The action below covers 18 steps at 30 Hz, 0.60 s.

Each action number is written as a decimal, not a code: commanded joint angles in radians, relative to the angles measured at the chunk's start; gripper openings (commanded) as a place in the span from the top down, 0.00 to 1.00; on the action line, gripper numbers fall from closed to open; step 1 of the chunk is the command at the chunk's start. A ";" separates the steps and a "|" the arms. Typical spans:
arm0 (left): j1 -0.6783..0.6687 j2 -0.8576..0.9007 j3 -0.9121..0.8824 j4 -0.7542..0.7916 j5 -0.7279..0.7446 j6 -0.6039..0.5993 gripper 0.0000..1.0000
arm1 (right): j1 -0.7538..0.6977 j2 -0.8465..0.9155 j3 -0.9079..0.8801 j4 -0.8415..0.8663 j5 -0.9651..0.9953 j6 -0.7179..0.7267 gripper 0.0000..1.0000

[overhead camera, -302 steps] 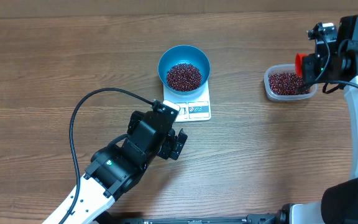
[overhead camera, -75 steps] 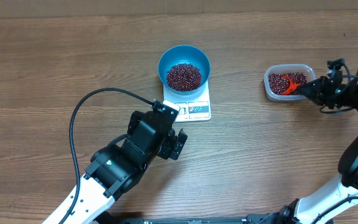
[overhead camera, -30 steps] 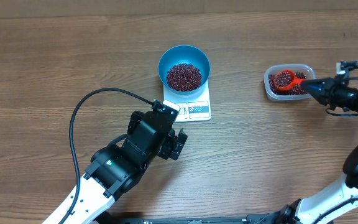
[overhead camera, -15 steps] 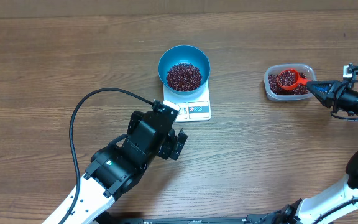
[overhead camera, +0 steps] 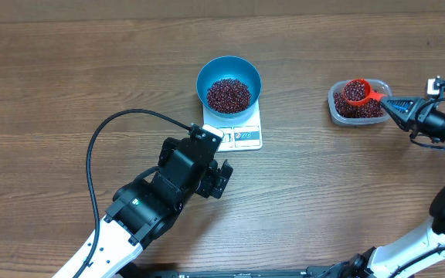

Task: Scoop item into bowl and weigh 150g on scale
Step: 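Carry the filled scoop left over the teal bowl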

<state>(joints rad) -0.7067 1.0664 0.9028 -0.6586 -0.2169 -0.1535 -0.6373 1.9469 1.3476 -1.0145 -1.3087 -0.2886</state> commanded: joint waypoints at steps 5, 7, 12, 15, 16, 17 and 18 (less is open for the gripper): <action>0.000 0.007 -0.005 0.001 0.005 0.012 0.01 | 0.069 0.004 -0.006 -0.005 -0.085 -0.004 0.96; 0.000 0.007 -0.005 0.001 0.005 0.012 0.00 | 0.098 0.004 -0.006 -0.005 -0.085 -0.003 0.96; 0.000 0.007 -0.005 0.001 0.005 0.011 0.00 | 0.198 0.004 -0.006 0.000 -0.101 -0.004 0.96; 0.000 0.007 -0.005 0.001 0.005 0.012 0.01 | 0.271 0.004 -0.006 0.027 -0.132 -0.003 0.96; 0.000 0.007 -0.005 0.001 0.005 0.011 0.01 | 0.298 0.004 -0.005 0.045 -0.144 0.003 0.96; 0.000 0.007 -0.005 0.001 0.005 0.011 0.01 | 0.320 0.004 -0.005 0.063 -0.145 0.013 0.96; 0.000 0.007 -0.005 0.001 0.005 0.011 0.01 | 0.347 0.004 -0.005 0.089 -0.145 0.035 0.96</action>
<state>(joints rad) -0.7067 1.0664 0.9028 -0.6586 -0.2169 -0.1535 -0.3462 1.9469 1.3476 -0.9546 -1.3949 -0.2825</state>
